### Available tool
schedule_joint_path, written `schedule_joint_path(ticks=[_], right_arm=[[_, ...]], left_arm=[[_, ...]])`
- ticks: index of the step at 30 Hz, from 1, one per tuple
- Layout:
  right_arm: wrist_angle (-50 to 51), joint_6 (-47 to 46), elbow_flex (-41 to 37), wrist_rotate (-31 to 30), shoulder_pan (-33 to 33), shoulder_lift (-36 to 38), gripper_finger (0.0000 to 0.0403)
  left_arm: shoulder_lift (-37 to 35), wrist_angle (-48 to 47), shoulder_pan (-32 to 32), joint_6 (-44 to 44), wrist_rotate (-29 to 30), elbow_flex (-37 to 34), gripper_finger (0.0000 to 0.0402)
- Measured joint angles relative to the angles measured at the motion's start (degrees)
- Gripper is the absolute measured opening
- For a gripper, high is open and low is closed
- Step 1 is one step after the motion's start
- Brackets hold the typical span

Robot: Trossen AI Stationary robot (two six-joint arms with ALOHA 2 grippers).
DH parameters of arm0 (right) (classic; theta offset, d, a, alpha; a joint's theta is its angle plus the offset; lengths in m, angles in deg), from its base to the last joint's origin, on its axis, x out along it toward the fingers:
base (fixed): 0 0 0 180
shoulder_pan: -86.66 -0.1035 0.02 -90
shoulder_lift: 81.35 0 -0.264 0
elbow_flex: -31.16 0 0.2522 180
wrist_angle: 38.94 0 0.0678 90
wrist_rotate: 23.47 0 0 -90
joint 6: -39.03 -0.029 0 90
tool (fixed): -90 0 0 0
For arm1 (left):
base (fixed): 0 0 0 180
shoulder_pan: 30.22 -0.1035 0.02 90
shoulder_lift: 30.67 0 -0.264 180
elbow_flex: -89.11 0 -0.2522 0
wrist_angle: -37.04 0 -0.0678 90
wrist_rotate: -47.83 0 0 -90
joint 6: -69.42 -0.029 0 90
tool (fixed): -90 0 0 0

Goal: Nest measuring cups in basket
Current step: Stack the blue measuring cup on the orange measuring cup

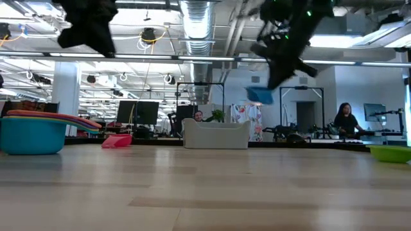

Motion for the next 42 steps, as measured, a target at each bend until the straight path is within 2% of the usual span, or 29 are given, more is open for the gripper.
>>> schedule_joint_path(ticks=[5, 8, 11, 13, 16, 19, 26, 32, 38, 42], right_arm=[[-3.7, 9.6, 9.5, 0.0, -5.6, -6.2, 0.0005], [-3.3, 12.8, 15.2, 0.2, -7.2, -10.5, 0.0005], [-3.6, 14.7, 20.5, 0.2, -8.1, -14.1, 0.0005], [-3.7, 16.0, 23.4, 0.2, -8.7, -16.0, 0.0005], [-3.1, 16.7, 26.4, 0.2, -9.2, -18.3, 0.0006], [-2.1, 17.1, 28.3, 1.2, -9.2, -19.8, 0.0005], [-1.8, 17.7, 28.9, 1.7, -9.1, -19.5, 0.0006], [-1.5, 18.1, 28.9, 2.1, -8.9, -19.1, 0.0005], [-2.4, 18.4, 28.9, 4.7, -8.6, -19.1, 0.0005], [-3.2, 19.2, 28.9, 4.8, -8.6, -19.1, 0.0005]], left_arm=[[-3.0, -10.5, 1.8, 8.0, -1.8, 0.0, 0.0074], [-2.8, -16.4, 3.8, 13.0, -4.8, -0.2, 0.0074], [-1.3, -17.4, 5.9, 15.0, -6.0, -3.0, 0.0074], [0.0, -17.3, 6.2, 15.7, -4.3, -5.1, 0.0074], [3.0, -14.6, 5.8, 15.9, 1.7, -8.8, 0.0074], [5.2, -10.9, 3.7, 14.7, 2.8, -11.9, 0.0074], [8.7, 3.9, 0.7, 10.0, -7.2, -19.9, 0.0046], [9.9, 11.7, 0.8, 5.4, -13.3, -22.3, 0.0014], [11.2, 18.5, 3.7, 1.3, -20.7, -22.3, 0.0001], [12.5, 22.1, 7.6, 1.8, -23.1, -22.3, 0.0001]])
